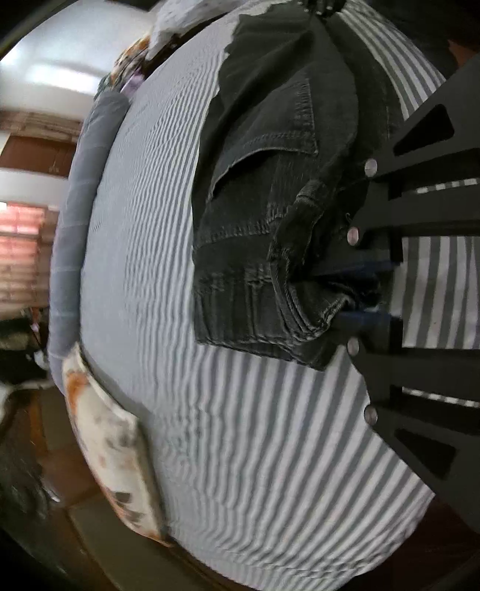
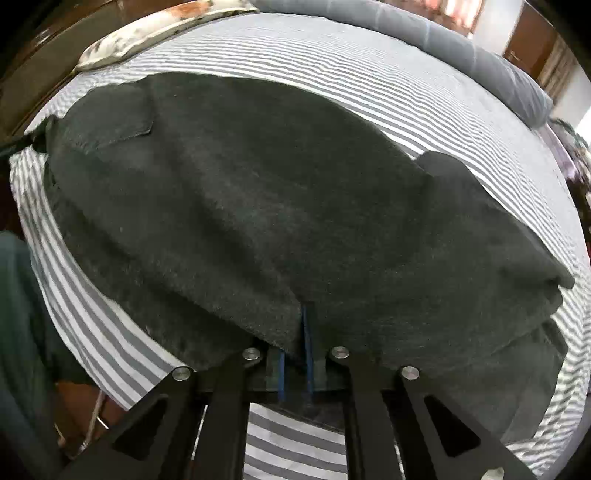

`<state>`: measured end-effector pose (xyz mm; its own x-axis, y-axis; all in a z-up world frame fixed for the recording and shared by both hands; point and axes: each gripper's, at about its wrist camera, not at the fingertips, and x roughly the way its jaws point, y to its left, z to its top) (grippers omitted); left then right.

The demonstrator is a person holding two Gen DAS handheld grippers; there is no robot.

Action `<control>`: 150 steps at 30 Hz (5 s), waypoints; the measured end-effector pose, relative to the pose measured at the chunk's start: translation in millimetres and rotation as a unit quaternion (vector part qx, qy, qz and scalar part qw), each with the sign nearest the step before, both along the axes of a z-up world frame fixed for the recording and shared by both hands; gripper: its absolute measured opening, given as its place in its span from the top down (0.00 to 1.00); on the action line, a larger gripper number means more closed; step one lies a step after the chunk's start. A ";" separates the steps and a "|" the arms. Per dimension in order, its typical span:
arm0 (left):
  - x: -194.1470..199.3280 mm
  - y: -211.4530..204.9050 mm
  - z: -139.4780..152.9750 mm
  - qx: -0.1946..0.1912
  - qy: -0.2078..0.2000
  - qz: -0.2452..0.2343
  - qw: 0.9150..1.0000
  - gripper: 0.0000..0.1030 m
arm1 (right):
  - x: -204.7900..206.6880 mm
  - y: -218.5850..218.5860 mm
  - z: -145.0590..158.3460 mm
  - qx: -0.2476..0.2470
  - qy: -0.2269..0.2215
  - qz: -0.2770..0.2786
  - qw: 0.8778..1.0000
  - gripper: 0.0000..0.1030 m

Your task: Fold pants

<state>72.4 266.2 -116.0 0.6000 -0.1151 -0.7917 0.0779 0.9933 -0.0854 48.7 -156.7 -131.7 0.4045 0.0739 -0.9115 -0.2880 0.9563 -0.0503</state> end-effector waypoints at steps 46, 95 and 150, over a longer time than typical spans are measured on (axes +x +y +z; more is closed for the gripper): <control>23.6 33.6 -17.5 -0.359 0.086 0.235 0.899 0.81 | -4.4 -248.6 -23.2 0.357 -0.041 -0.438 0.824 0.66; 21.0 54.7 -15.9 -0.235 0.066 0.075 0.967 0.82 | -89.7 -247.9 61.1 0.247 -0.129 -0.441 0.853 0.98; -131.4 -426.6 3.0 0.098 -0.081 -0.421 0.898 0.42 | -96.1 -345.0 17.8 0.462 -0.070 -0.456 0.757 0.95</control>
<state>-59.1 -160.4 -113.0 0.4739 -0.4499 -0.7570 0.8044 0.5709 0.1643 -47.5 -501.7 -113.9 0.7590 0.2864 -0.5847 0.4600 0.3996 0.7929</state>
